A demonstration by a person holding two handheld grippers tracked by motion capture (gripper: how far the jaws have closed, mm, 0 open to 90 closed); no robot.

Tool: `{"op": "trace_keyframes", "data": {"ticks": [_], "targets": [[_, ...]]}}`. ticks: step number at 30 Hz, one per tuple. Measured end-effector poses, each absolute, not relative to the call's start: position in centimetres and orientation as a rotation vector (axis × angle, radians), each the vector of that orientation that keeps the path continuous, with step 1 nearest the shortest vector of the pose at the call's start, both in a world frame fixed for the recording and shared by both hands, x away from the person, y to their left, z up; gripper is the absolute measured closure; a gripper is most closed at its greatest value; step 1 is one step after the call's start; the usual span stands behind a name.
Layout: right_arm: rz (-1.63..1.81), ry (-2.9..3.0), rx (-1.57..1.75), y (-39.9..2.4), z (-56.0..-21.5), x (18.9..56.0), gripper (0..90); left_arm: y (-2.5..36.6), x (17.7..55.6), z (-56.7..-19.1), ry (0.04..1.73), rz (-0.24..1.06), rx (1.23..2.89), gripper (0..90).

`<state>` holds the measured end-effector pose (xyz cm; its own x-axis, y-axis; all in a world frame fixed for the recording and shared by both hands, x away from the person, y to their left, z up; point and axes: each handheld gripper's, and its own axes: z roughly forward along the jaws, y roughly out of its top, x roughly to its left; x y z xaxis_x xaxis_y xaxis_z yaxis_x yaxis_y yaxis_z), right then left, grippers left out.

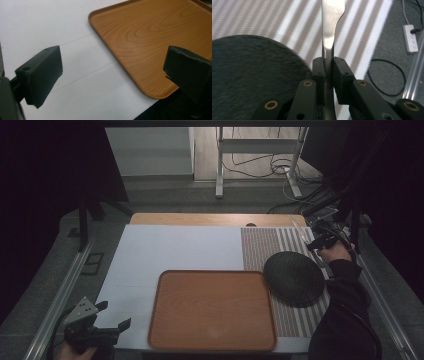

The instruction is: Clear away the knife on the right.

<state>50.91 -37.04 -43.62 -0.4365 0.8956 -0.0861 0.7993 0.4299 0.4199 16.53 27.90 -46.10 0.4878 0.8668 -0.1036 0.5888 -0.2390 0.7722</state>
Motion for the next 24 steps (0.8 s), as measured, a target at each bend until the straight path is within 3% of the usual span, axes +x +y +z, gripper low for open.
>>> {"op": "trace_keyframes", "data": {"ticks": [24], "targets": [[0.534, 2.643, 1.221, -28.0, -43.7, 44.3, 80.7, 27.9, 16.5, -46.1, 1.2, 0.451, 1.949, 3.4]]}}
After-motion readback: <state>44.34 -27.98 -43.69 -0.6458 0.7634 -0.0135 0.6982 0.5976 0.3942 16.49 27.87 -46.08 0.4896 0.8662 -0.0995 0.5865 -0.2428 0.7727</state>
